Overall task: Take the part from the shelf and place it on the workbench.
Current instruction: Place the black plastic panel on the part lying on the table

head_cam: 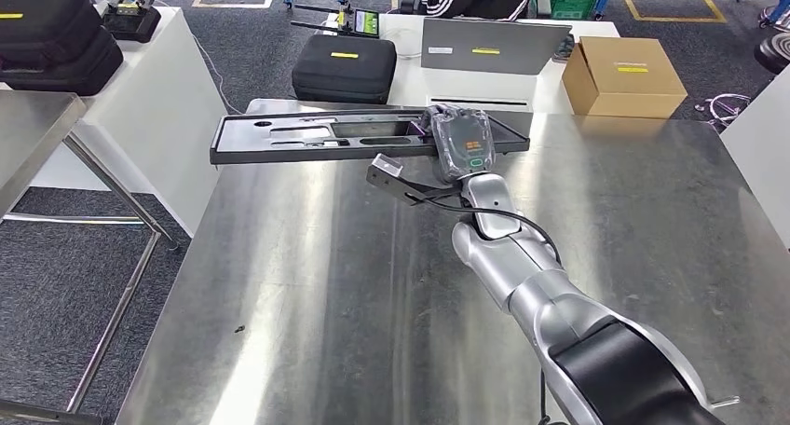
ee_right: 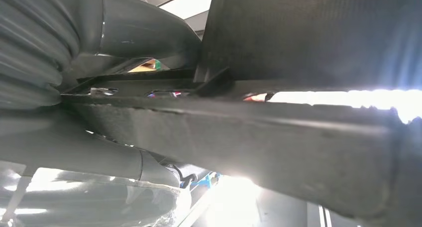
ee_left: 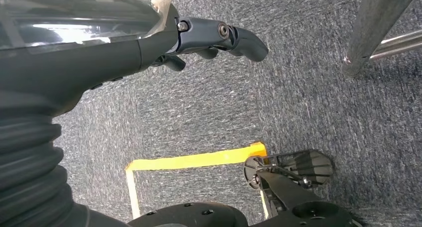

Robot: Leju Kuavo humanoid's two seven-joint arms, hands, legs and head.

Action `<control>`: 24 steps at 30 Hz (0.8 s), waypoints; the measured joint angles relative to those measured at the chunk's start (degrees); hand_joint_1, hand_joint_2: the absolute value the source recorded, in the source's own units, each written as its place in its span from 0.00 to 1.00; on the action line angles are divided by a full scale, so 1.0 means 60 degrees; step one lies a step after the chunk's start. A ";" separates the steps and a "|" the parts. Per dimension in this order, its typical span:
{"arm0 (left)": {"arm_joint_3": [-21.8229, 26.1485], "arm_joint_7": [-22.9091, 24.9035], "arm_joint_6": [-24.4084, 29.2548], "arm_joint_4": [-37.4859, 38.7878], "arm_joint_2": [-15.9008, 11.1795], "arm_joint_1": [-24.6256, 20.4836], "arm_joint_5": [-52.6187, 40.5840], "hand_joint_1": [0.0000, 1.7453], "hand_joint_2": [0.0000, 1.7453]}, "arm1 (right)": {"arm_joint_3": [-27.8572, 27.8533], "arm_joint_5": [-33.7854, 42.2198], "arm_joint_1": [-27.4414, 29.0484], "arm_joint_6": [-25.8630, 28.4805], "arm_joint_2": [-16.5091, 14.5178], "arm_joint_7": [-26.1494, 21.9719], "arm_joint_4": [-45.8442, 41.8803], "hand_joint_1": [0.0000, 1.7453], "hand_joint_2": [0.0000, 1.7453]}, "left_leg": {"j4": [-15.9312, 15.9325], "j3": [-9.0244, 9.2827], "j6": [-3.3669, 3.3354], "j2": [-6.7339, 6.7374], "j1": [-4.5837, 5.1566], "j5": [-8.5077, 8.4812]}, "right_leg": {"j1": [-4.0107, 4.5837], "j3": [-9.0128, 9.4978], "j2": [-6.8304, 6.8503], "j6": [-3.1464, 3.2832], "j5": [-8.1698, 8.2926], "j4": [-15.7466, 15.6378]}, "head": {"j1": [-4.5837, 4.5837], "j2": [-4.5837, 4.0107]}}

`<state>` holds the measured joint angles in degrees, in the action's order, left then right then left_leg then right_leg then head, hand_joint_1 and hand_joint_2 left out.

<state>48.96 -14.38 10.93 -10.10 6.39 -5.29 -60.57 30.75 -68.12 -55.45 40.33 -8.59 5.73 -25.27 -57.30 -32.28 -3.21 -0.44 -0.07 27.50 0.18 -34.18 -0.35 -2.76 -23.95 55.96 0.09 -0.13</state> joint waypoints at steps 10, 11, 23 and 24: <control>0.0003 0.0000 0.0000 -0.0002 -0.0021 -0.0003 0.0000 0.00 1.00 | 0.0000 0.0000 -0.0015 0.0000 0.0004 0.0000 -0.0004 1.00 1.00 | 0.0131 0.0127 -0.0095 0.0027 -0.0017 -0.0044 | 0.0005 -0.0086 -0.0006 -0.0065 -0.0067 0.0372 | -0.0025 0.0000; 0.0003 0.0000 0.0000 -0.0003 -0.0018 -0.0007 0.0000 0.00 1.00 | 0.0000 0.0000 -0.0030 0.0000 0.0005 -0.0002 -0.0004 1.00 1.00 | 0.0156 0.0171 -0.0113 0.0038 -0.0046 -0.0066 | 0.0002 -0.0268 -0.0005 -0.0063 -0.0241 0.0702 | -0.0046 0.0000; -0.0149 -0.0336 0.0150 0.0000 0.0097 0.0013 -0.0191 0.00 1.00 | 0.0659 -0.1700 0.0115 -0.0466 -0.0063 0.1001 0.0493 1.00 1.00 | 0.0119 0.0288 0.0203 0.0038 -0.0101 0.0147 | -0.0164 -0.0160 0.0066 -0.0117 0.0118 0.0035 | -0.0060 0.0000; -0.0154 -0.0340 0.0157 0.0001 0.0100 0.0022 -0.0194 0.00 1.00 | 0.0691 -0.1698 0.0134 -0.0466 -0.0069 0.1002 0.0538 1.00 1.00 | 0.0111 0.0284 0.0181 0.0037 -0.0098 0.0146 | -0.0182 -0.0171 0.0054 -0.0098 0.0183 0.0037 | -0.0041 0.0000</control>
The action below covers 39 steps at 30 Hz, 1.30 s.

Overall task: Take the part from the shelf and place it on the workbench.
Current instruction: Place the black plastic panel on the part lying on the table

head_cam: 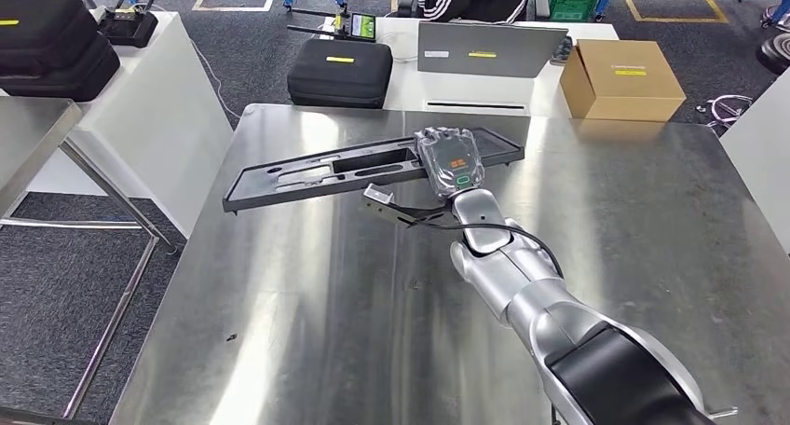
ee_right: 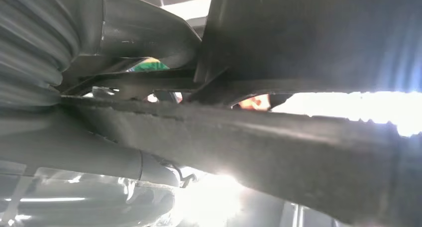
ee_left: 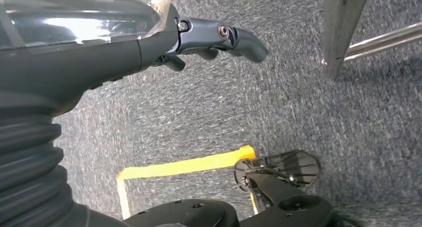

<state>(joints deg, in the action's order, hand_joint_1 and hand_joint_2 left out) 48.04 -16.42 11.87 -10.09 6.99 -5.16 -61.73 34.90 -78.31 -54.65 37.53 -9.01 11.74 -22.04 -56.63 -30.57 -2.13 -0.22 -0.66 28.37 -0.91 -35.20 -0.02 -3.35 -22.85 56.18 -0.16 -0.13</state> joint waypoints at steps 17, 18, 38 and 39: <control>-0.0006 0.0272 0.0140 -0.0001 0.0001 0.0017 0.0059 0.00 0.00 | 0.0167 -0.0048 -0.0091 -0.0120 -0.0075 0.0091 0.0289 0.00 0.00 | 0.0193 0.0096 0.0227 0.0053 -0.0037 -0.0021 | 0.0076 -0.0014 -0.0066 0.0143 -0.0054 0.0016 | 0.0008 0.0000; -0.0006 0.0274 0.0142 -0.0001 0.0001 0.0017 0.0064 0.00 0.00 | 0.0167 -0.0048 -0.0091 -0.0121 -0.0076 0.0091 0.0289 0.00 0.00 | 0.0193 0.0096 0.0227 0.0053 -0.0037 -0.0021 | 0.0076 -0.0013 -0.0066 0.0145 -0.0053 0.0016 | 0.0008 0.0000; 0.0001 0.0387 0.0178 -0.0001 -0.0003 0.0026 0.0096 0.00 0.00 | 0.0194 0.0050 -0.0180 -0.0109 -0.0168 0.0052 0.0314 0.00 0.00 | 0.0112 0.0090 0.0199 0.0047 0.0020 -0.0003 | 0.0030 0.0021 -0.0060 0.0161 -0.0039 0.0011 | 0.0008 0.0000; 0.0001 0.0392 0.0177 -0.0001 -0.0003 0.0026 0.0096 0.00 0.00 | 0.0194 0.0058 -0.0182 -0.0103 -0.0168 0.0045 0.0314 0.00 0.00 | 0.0112 0.0090 0.0199 0.0047 0.0020 -0.0003 | 0.0030 0.0021 -0.0060 0.0161 -0.0039 0.0011 | 0.0008 0.0000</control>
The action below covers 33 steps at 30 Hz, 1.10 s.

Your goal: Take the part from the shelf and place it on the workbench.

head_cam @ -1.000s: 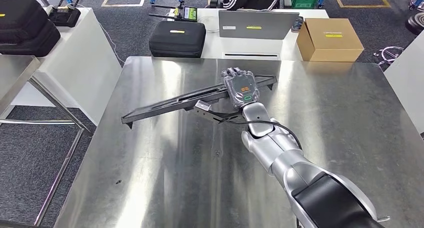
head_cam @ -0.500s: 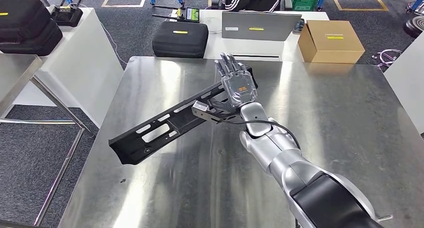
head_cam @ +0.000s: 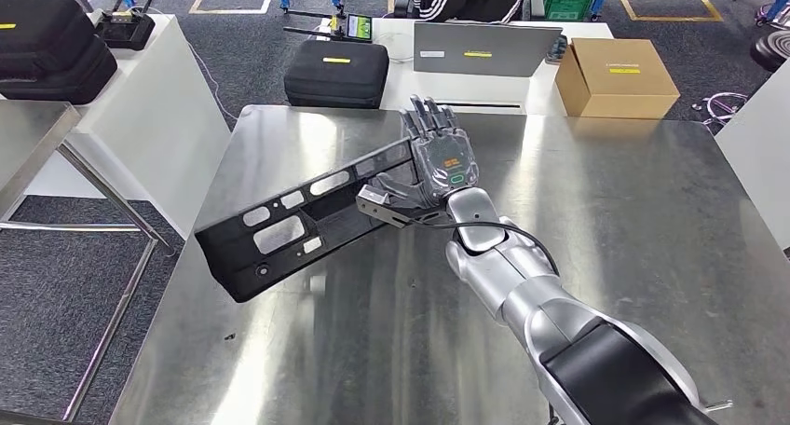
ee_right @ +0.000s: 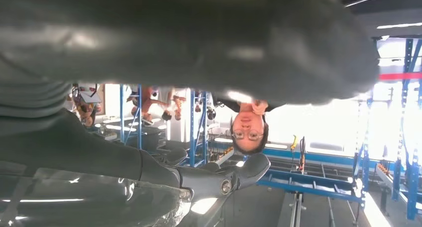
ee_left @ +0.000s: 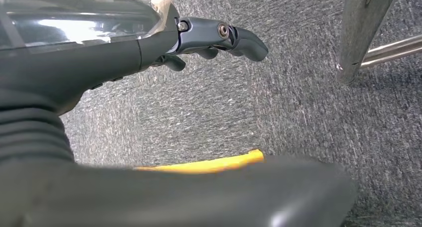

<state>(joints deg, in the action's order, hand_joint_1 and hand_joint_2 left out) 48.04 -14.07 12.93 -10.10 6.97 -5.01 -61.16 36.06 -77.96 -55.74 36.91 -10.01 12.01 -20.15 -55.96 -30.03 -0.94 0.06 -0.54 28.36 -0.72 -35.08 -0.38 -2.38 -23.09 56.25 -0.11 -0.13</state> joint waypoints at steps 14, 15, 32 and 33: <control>-0.0006 0.0096 -0.0036 0.0000 0.0000 0.0000 -0.0073 0.00 0.00 | -0.0026 0.0169 -0.0067 0.0070 0.0000 -0.0148 -0.0004 0.00 0.00 | -0.0001 0.0002 0.0000 0.0000 0.0000 0.0000 | 0.0000 0.0002 0.0000 0.0000 0.0000 0.0000 | 0.0000 0.0000; -0.0007 0.0098 -0.0035 0.0000 0.0000 0.0000 -0.0077 0.00 0.00 | -0.0029 0.0177 -0.0075 0.0071 0.0000 -0.0150 -0.0004 0.00 0.00 | -0.0001 0.0002 0.0000 0.0000 0.0001 0.0000 | 0.0000 0.0002 0.0000 0.0000 0.0000 0.0000 | 0.0000 0.0000; -0.0033 0.0103 -0.0064 0.0000 -0.0056 0.0002 0.0021 0.00 0.00 | -0.1200 0.4102 -0.0144 -0.1064 -0.0522 -0.2786 -0.0665 0.00 0.00 | 0.0001 0.0004 0.0000 0.0001 -0.0001 -0.0001 | 0.0001 0.0004 0.0000 0.0000 0.0000 0.0001 | 0.0000 0.0000; -0.0033 0.0097 -0.0064 0.0000 -0.0066 0.0003 0.0046 0.00 0.00 | -0.1340 0.4594 -0.0122 -0.1394 -0.0577 -0.3038 -0.0833 0.00 0.00 | 0.0001 0.0004 0.0000 0.0000 -0.0001 -0.0001 | 0.0001 0.0004 0.0000 0.0000 0.0000 0.0001 | 0.0000 0.0000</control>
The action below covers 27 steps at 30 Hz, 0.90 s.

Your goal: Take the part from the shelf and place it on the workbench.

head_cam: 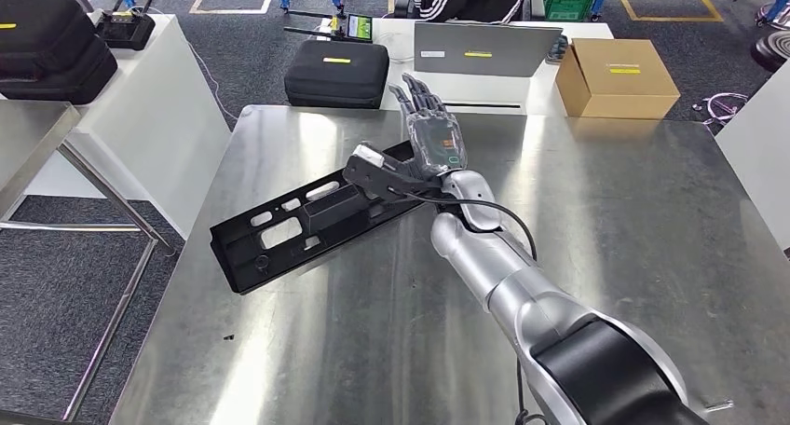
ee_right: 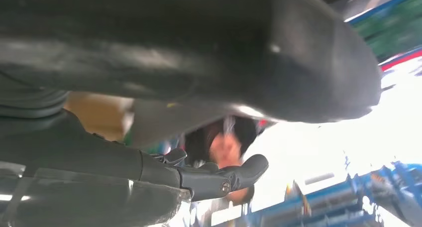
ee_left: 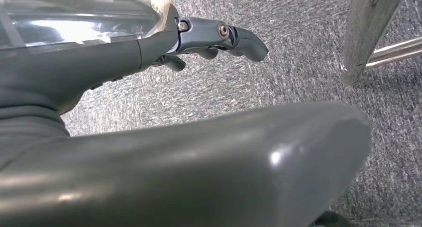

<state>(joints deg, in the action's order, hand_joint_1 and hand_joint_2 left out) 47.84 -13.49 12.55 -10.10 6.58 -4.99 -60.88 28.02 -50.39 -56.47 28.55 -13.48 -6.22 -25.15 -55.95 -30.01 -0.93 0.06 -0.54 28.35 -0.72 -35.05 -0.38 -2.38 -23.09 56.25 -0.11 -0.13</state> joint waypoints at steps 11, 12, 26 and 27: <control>0.0011 -0.0197 -0.0106 0.0001 -0.0124 0.0039 0.0186 0.00 0.00 | -0.0403 0.7666 0.1333 -0.6251 0.0040 -0.0677 -0.3355 0.00 0.00 | 0.0000 0.0002 0.0000 -0.0007 0.0002 0.0001 | 0.0000 -0.0001 0.0004 -0.0001 -0.0001 -0.0002 | 0.0000 0.0000; 0.0019 -0.0229 -0.0099 0.0002 -0.0130 0.0050 0.0210 0.00 0.00 | -0.0338 0.8434 0.1489 -0.6612 0.0142 -0.0607 -0.3724 0.00 0.00 | 0.0000 0.0002 0.0000 -0.0008 0.0004 0.0001 | 0.0000 -0.0001 0.0005 -0.0001 -0.0001 -0.0002 | -0.0001 0.0000; 0.0188 -0.0493 0.0004 0.0016 -0.0188 0.0223 0.0455 0.00 0.00 | 0.1378 1.3448 0.3378 -0.8242 0.1869 -0.0160 -0.8354 0.00 0.00 | -0.0011 -0.0010 -0.0038 0.0002 0.0019 0.0039 | -0.0022 0.0002 0.0006 -0.0003 -0.0002 -0.0013 | 0.0001 0.0000; 0.0207 -0.0495 0.0001 0.0017 -0.0189 0.0229 0.0460 0.00 0.00 | 0.1466 1.3447 0.3430 -0.8238 0.1925 -0.0153 -0.8518 0.00 0.00 | -0.0016 -0.0010 -0.0042 0.0002 0.0023 0.0042 | -0.0026 0.0003 0.0006 -0.0003 -0.0002 -0.0013 | 0.0002 0.0000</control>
<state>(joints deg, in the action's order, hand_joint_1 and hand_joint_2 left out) 49.09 -16.45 12.55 -9.99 5.44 -3.62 -58.12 36.82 30.29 -35.90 -20.88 -1.92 -7.14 -76.25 -56.05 -30.07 -1.18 0.08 -0.41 28.60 -0.87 -35.03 -0.35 -2.40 -23.10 56.18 -0.10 -0.13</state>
